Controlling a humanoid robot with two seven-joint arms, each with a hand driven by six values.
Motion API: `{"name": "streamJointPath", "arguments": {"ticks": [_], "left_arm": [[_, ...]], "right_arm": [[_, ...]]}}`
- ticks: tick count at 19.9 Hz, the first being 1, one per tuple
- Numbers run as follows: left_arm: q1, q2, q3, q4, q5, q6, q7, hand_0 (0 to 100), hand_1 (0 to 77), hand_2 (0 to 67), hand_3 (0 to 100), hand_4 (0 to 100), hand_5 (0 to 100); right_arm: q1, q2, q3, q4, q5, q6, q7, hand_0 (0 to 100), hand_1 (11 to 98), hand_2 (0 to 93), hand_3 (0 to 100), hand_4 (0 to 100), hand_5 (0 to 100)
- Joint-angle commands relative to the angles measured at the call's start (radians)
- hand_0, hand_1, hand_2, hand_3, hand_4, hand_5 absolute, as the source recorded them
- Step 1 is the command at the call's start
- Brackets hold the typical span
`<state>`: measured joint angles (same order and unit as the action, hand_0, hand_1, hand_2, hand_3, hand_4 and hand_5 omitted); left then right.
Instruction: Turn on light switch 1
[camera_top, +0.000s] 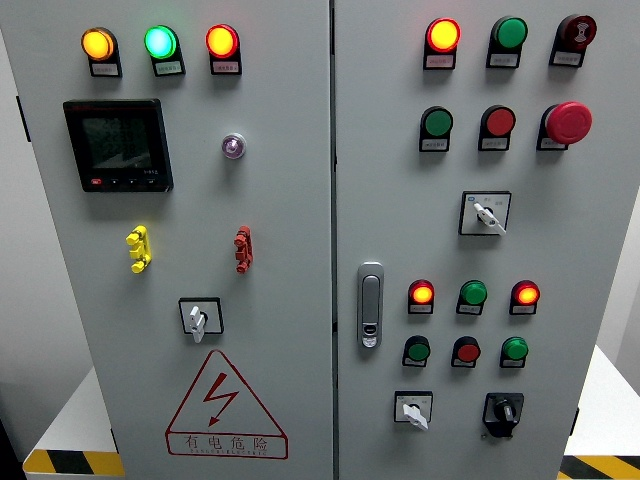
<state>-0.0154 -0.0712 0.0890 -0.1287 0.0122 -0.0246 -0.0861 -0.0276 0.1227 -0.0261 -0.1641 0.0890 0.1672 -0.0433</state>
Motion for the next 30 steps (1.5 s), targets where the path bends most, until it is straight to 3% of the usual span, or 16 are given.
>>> {"name": "streamJointPath", "arguments": {"ticks": [1, 30], "left_arm": [[0.0, -0.001, -0.005, -0.003, 0.0, 0.0, -0.007, 0, 10.4, 4.9, 0, 0, 6], [0.008, 0.001, -0.046, -0.002, -0.011, -0.003, 0.017, 0, 11.3, 4.9, 0, 0, 7]], "right_arm": [[0.0, 0.0, 0.0, 0.0, 0.0, 0.0, -0.001, 0, 22.4, 0.0, 11, 23, 15], [0.0, 0.0, 0.0, 0.0, 0.0, 0.0, 0.0, 0, 22.3, 0.0, 11, 23, 15]]}}
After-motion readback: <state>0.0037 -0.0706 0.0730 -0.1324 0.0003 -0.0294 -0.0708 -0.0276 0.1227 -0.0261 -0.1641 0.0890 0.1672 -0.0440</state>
